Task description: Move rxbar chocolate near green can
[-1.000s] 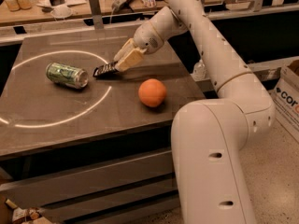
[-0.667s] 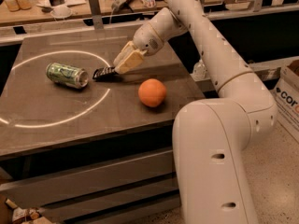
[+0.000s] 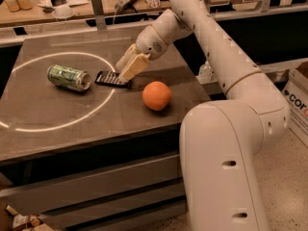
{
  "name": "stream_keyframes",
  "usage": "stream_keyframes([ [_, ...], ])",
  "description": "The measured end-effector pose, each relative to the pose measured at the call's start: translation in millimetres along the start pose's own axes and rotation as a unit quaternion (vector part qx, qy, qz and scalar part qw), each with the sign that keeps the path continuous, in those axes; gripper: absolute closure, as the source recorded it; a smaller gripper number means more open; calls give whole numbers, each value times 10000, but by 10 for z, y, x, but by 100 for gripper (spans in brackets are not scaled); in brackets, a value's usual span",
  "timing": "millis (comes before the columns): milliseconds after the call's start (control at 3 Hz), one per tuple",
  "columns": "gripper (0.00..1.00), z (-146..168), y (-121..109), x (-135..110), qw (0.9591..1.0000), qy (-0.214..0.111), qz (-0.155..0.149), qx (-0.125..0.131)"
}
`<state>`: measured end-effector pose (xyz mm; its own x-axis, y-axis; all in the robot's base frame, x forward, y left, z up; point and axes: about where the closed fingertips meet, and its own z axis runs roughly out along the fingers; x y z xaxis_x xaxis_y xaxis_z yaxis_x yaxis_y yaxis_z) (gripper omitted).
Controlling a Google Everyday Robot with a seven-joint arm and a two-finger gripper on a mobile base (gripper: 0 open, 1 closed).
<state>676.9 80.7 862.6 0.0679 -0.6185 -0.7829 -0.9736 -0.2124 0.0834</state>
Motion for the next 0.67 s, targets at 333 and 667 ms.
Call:
stream_keyframes([
  [333, 0, 4, 27, 1, 9999, 90, 41, 28],
  [667, 0, -244, -44, 58, 9987, 107, 189, 455],
])
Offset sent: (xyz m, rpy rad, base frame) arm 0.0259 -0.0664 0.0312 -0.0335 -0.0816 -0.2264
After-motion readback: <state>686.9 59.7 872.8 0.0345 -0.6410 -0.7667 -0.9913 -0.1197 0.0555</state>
